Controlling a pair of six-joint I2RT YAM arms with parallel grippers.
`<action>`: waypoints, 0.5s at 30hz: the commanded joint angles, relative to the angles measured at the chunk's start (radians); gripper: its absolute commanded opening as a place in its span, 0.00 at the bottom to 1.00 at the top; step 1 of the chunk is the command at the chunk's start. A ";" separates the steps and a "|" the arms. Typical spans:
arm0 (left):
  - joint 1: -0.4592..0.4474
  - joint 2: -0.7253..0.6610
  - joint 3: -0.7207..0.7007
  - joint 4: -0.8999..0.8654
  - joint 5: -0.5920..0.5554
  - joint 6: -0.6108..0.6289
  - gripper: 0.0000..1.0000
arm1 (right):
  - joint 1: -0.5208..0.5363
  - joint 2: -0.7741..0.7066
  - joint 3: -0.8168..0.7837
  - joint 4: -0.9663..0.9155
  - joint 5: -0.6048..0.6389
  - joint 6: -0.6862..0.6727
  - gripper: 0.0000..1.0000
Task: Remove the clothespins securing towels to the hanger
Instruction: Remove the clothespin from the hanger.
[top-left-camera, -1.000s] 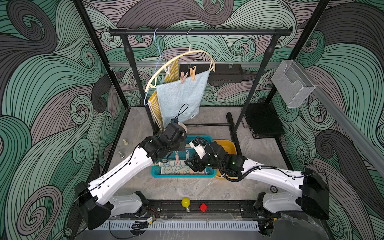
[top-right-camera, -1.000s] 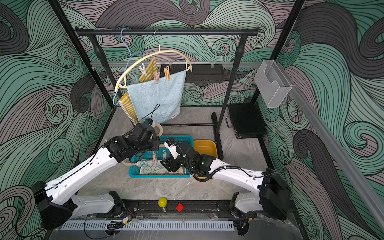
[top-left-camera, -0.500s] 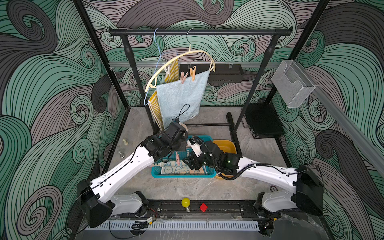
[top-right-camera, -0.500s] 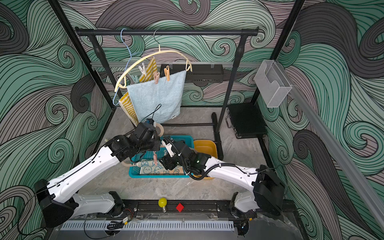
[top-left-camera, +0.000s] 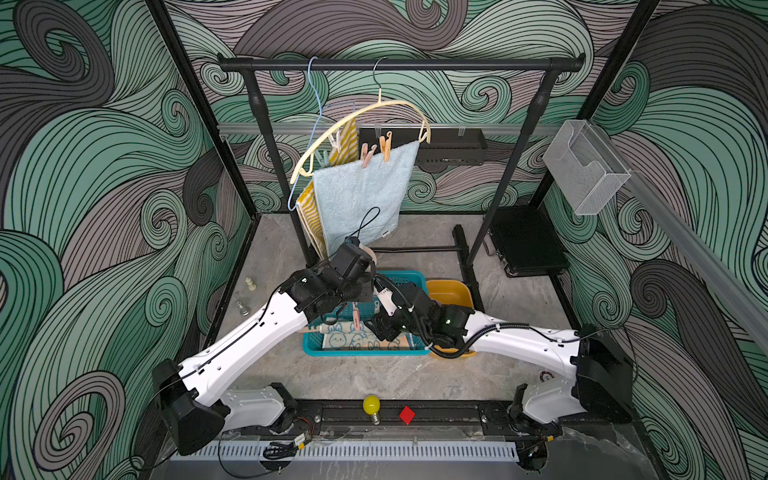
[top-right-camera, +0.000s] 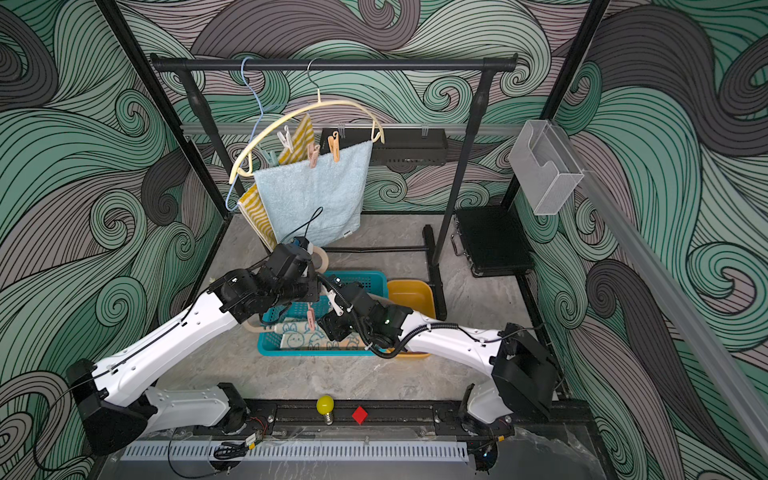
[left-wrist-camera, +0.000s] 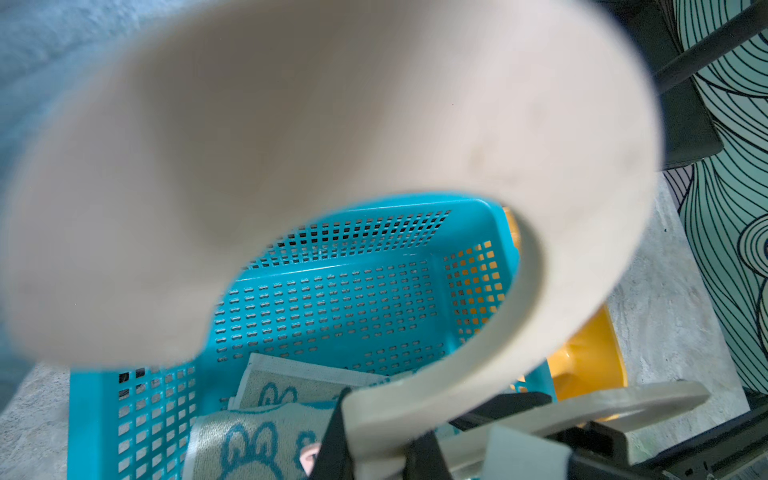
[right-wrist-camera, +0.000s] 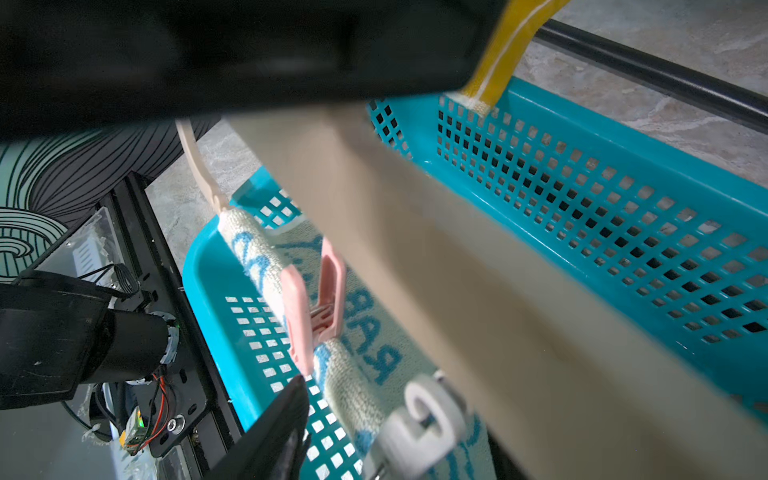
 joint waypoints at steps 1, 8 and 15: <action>-0.007 0.012 0.045 -0.021 0.028 -0.003 0.00 | 0.005 0.010 0.031 0.013 -0.003 -0.003 0.66; -0.007 0.017 0.036 -0.019 0.040 0.003 0.00 | 0.005 0.010 0.026 0.049 -0.037 -0.007 0.62; -0.007 0.012 0.031 -0.024 0.037 0.015 0.00 | 0.002 0.004 0.013 0.079 -0.069 -0.006 0.53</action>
